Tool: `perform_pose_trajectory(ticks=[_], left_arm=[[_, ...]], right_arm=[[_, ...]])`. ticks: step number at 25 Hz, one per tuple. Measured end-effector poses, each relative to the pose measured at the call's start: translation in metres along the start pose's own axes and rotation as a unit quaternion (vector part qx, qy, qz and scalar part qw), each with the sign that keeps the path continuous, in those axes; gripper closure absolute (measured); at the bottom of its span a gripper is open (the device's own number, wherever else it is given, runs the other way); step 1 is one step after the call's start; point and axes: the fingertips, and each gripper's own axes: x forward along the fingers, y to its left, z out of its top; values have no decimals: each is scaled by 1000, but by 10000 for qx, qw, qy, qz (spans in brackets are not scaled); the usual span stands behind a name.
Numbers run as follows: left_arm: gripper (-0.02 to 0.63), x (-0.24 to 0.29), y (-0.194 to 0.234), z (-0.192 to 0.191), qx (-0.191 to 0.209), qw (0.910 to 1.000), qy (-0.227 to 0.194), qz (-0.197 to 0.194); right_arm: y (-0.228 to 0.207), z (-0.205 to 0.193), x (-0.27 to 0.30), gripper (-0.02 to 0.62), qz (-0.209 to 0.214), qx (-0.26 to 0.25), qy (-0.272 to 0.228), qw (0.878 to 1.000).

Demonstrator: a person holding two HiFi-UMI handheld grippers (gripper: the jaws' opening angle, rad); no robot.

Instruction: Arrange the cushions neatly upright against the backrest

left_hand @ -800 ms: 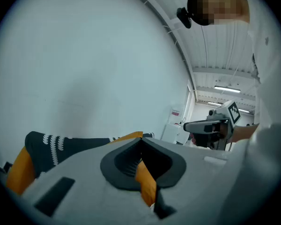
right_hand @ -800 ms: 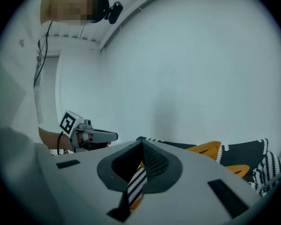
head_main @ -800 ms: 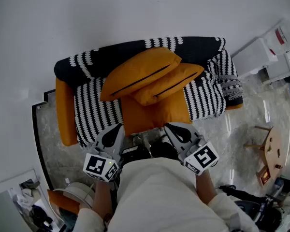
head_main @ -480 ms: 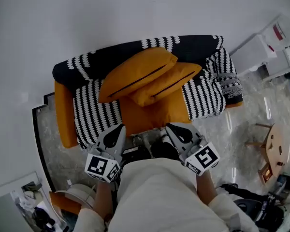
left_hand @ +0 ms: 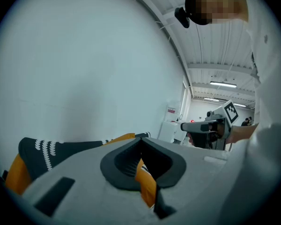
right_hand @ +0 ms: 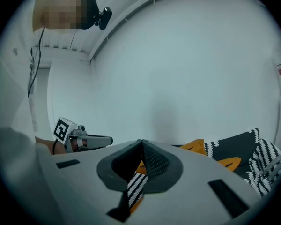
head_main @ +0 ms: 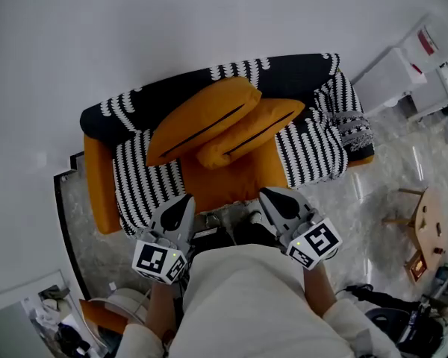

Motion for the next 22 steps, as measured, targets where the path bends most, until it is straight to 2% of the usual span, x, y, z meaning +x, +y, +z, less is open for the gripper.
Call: perform_pose_trajectory(ticks=[7, 12, 18, 22], left_arm=[[595, 35, -36, 11, 144, 9998, 6, -128], [595, 59, -64, 8, 264, 9994, 97, -211], [595, 96, -105, 3, 144, 9990, 156, -393], [595, 117, -127, 0, 239, 9977, 253, -578]], right_arm=[[-36, 5, -31, 586, -211, -112, 18, 9997], [-61, -1, -62, 586, -359, -11, 20, 9994], [-79, -9, -93, 586, -280, 43, 56, 9996], [-88, -14, -104, 586, -293, 104, 43, 9995]])
